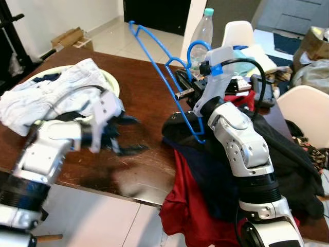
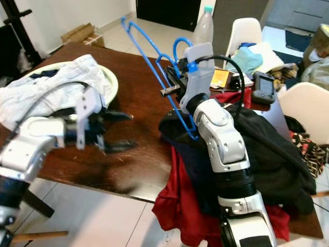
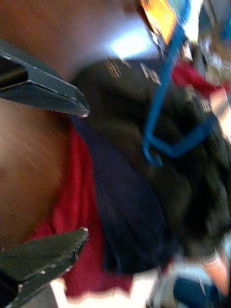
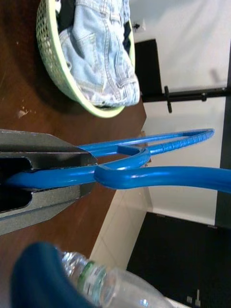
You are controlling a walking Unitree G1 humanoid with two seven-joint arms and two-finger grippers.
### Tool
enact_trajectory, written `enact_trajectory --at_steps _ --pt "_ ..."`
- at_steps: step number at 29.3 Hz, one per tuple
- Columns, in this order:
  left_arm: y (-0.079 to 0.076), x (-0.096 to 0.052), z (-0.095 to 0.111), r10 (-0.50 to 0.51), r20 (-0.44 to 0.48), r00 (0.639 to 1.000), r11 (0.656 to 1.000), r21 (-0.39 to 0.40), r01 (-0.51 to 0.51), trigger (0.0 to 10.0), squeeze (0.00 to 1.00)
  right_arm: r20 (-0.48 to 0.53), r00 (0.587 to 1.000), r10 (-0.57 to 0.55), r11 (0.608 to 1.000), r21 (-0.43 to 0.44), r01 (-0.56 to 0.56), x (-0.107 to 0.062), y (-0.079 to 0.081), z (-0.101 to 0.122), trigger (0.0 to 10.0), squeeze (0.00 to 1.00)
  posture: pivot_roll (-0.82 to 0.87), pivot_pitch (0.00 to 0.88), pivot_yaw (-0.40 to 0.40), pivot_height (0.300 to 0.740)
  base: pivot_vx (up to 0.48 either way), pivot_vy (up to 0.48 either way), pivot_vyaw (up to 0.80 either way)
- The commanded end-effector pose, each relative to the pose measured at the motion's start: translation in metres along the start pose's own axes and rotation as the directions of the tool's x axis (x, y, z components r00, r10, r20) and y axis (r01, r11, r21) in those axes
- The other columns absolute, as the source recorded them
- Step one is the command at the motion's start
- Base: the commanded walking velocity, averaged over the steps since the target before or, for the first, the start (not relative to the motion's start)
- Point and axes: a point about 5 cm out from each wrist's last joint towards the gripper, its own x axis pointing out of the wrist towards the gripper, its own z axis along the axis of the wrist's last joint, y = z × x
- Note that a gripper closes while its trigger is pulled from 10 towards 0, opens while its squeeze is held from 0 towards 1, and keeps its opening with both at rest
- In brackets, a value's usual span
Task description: Hang hanger
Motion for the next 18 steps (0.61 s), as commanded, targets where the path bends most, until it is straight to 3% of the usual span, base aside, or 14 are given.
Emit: enact_trajectory --at_steps 1,5,7,8,9,10,11,12,13,15,17,18 --pt "-0.014 0.010 -0.003 -0.080 0.010 0.997 0.996 -0.033 0.080 10.0 0.00 -0.014 1.000 -0.019 1.000 -0.012 0.018 -0.001 -0.005 0.000 10.0 0.00 0.14 0.144 -0.096 0.740 0.000 0.000 0.00" --pt "-0.016 0.012 -0.010 -0.070 -0.034 0.997 0.997 -0.023 0.069 10.0 0.00 -0.019 1.000 -0.019 1.000 -0.016 0.019 -0.002 -0.005 -0.001 10.0 0.00 0.14 0.145 -0.095 0.740 0.000 0.000 0.00" --pt "-0.004 0.005 -0.010 0.054 -0.079 0.995 0.999 0.000 -0.054 10.0 0.00 -0.021 1.000 -0.020 1.000 -0.016 0.019 -0.002 -0.005 -0.001 10.0 0.00 0.14 0.145 -0.095 0.740 0.000 0.000 0.00" --pt "0.018 -0.007 -0.007 0.246 -0.115 0.963 0.969 0.033 -0.243 10.0 0.00 -0.022 1.000 -0.021 1.000 -0.016 0.020 -0.002 -0.006 -0.002 10.0 0.00 0.14 0.148 -0.094 0.740 0.000 0.000 0.00" --pt "0.032 -0.017 -0.004 0.373 -0.131 0.918 0.928 0.056 -0.369 10.0 0.00 -0.022 1.000 -0.021 1.000 -0.015 0.021 -0.003 -0.006 -0.002 10.0 0.00 0.14 0.148 -0.094 0.740 0.000 0.000 0.00" --pt "0.032 -0.017 -0.004 0.373 -0.131 0.918 0.928 0.056 -0.369 10.0 0.00 -0.022 1.000 -0.021 1.000 -0.015 0.021 -0.003 -0.006 -0.002 10.0 0.00 0.14 0.148 -0.094 0.740 0.000 0.000 0.00" --pt "0.049 -0.033 -0.003 0.526 -0.166 0.834 0.850 0.111 -0.514 10.0 0.00 -0.023 1.000 -0.021 1.000 -0.015 0.021 -0.003 -0.006 -0.002 10.0 0.00 0.14 0.148 -0.095 0.740 0.000 0.000 0.00" --pt "0.049 -0.033 -0.003 0.526 -0.166 0.834 0.850 0.111 -0.514 10.0 0.00 -0.023 1.000 -0.021 1.000 -0.015 0.021 -0.003 -0.006 -0.002 10.0 0.00 0.14 0.148 -0.095 0.740 0.000 0.000 0.00" --pt "0.060 -0.050 -0.005 0.632 -0.208 0.747 0.775 0.163 -0.610 10.0 0.00 -0.023 1.000 -0.021 1.000 -0.014 0.021 -0.003 -0.006 -0.002 10.0 0.00 0.14 0.148 -0.095 0.740 0.000 0.000 0.00" --pt "0.060 -0.050 -0.005 0.632 -0.208 0.747 0.775 0.163 -0.610 10.0 0.00 -0.023 1.000 -0.021 1.000 -0.014 0.021 -0.003 -0.006 -0.002 10.0 0.00 0.14 0.148 -0.095 0.740 0.000 0.000 0.00" --pt "0.072 -0.083 -0.013 0.763 -0.287 0.579 0.637 0.191 -0.746 10.0 0.00 -0.021 1.000 -0.018 1.000 -0.013 0.018 -0.002 -0.005 -0.002 10.0 0.00 0.15 0.149 -0.097 0.740 0.000 0.000 0.00" --pt "0.072 -0.083 -0.013 0.763 -0.287 0.579 0.637 0.191 -0.746 10.0 0.00 -0.021 1.000 -0.018 1.000 -0.013 0.018 -0.002 -0.005 -0.002 10.0 0.00 0.15 0.149 -0.097 0.740 0.000 0.000 0.00"
